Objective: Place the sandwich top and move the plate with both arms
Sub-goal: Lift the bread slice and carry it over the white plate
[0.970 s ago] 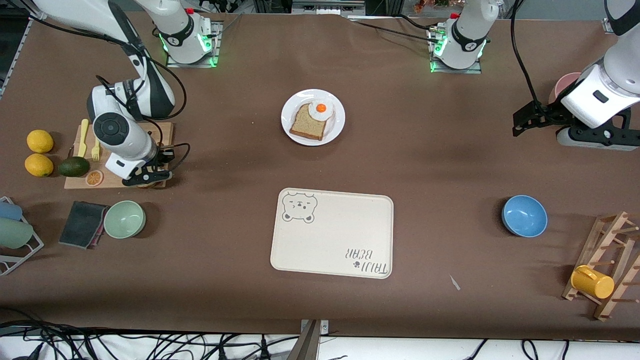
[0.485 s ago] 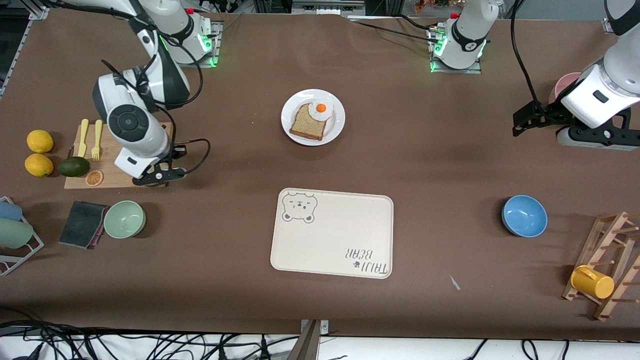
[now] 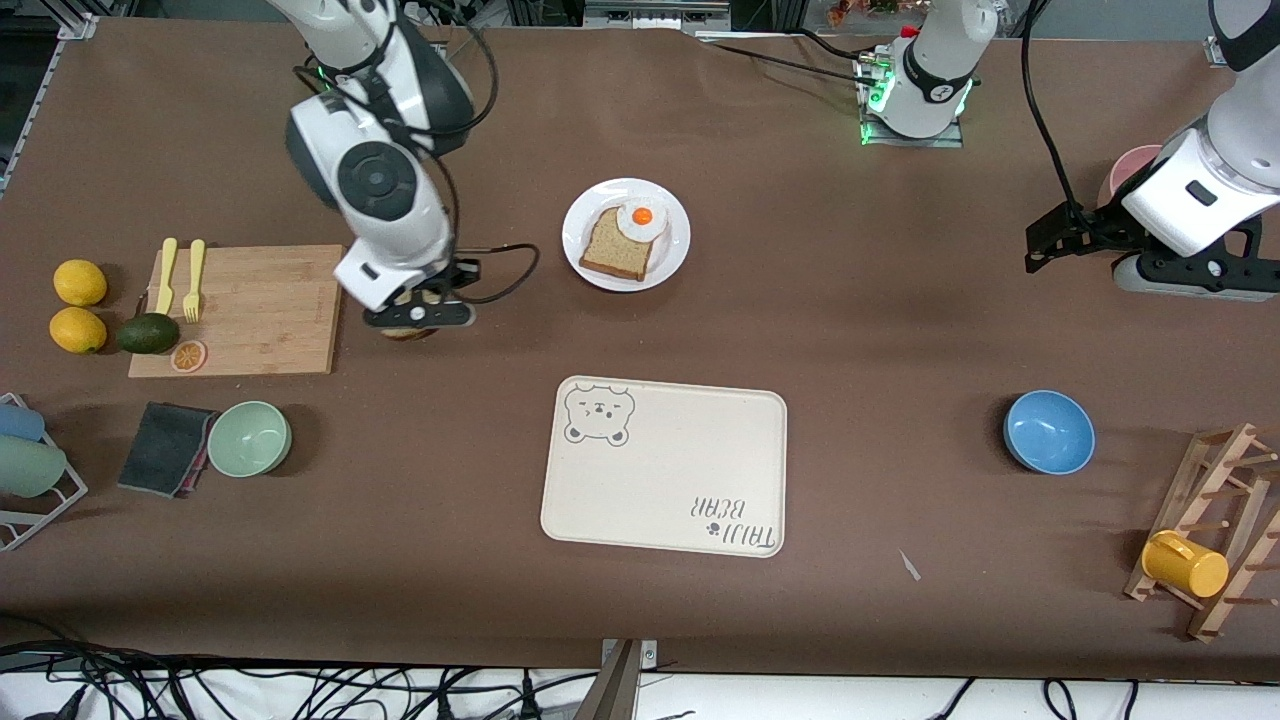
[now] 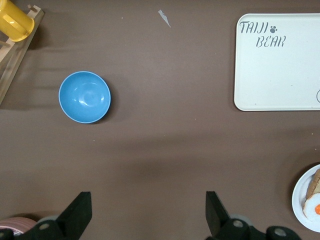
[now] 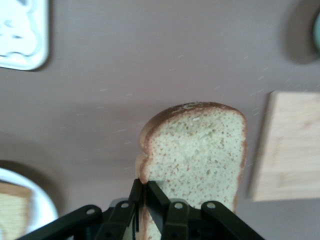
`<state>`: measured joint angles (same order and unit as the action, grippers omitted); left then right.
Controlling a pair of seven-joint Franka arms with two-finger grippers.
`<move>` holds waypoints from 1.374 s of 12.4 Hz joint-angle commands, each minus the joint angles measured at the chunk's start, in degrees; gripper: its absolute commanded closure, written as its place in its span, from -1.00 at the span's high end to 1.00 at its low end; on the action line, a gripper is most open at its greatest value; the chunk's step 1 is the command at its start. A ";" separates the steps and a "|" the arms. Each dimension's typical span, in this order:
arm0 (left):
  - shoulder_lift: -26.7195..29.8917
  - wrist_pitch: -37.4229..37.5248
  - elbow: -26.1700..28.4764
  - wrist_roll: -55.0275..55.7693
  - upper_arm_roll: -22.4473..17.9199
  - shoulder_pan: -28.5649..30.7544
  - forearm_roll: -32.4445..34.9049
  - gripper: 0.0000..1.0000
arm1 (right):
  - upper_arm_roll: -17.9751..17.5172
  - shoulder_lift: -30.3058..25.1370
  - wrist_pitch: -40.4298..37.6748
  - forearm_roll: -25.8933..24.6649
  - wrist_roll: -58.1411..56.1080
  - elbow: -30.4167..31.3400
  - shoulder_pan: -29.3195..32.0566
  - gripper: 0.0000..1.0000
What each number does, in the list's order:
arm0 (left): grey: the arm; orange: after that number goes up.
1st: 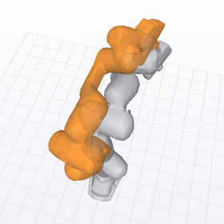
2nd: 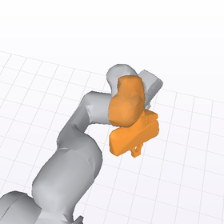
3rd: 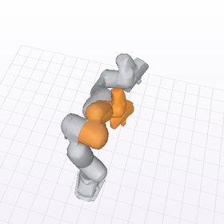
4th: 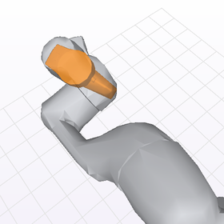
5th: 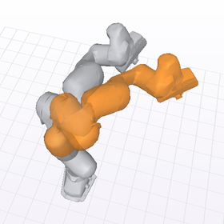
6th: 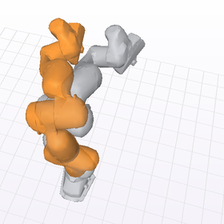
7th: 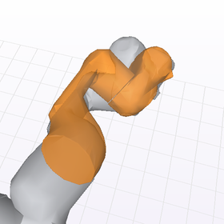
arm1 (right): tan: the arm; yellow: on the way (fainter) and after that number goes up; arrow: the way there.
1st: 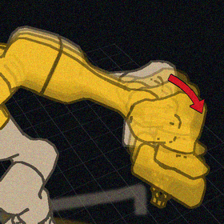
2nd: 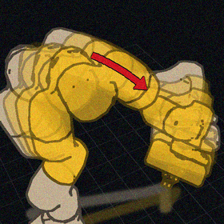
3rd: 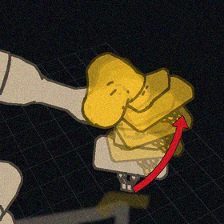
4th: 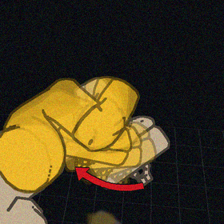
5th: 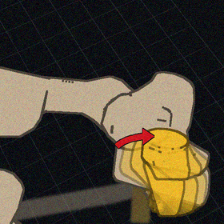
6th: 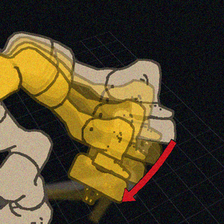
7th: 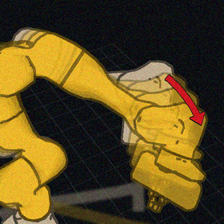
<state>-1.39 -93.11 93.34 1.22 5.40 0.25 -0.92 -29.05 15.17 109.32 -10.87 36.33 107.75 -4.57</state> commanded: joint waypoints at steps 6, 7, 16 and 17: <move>-0.45 1.01 -1.14 -0.51 -0.22 0.02 -0.75 1.00 | -0.13 12.15 1.05 3.66 33.77 -11.41 -16.42 -1.00; -0.45 1.01 -1.14 -0.60 -0.30 0.02 -0.75 1.00 | -0.13 13.12 2.72 3.75 36.16 -11.51 -17.39 -1.00; -0.45 1.01 -1.05 -0.51 -0.22 0.02 -0.75 1.00 | -0.22 18.32 7.84 4.46 44.52 -11.33 -22.48 -1.00; -0.45 1.01 -1.05 -0.51 -0.30 0.02 -0.75 1.00 | -0.13 18.32 7.75 4.37 44.53 -11.16 -22.67 -1.00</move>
<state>-1.41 -93.11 93.33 1.21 5.36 0.25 -0.92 -29.35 32.81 117.69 -7.16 79.22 98.08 -25.59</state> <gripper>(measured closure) 0.000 0.912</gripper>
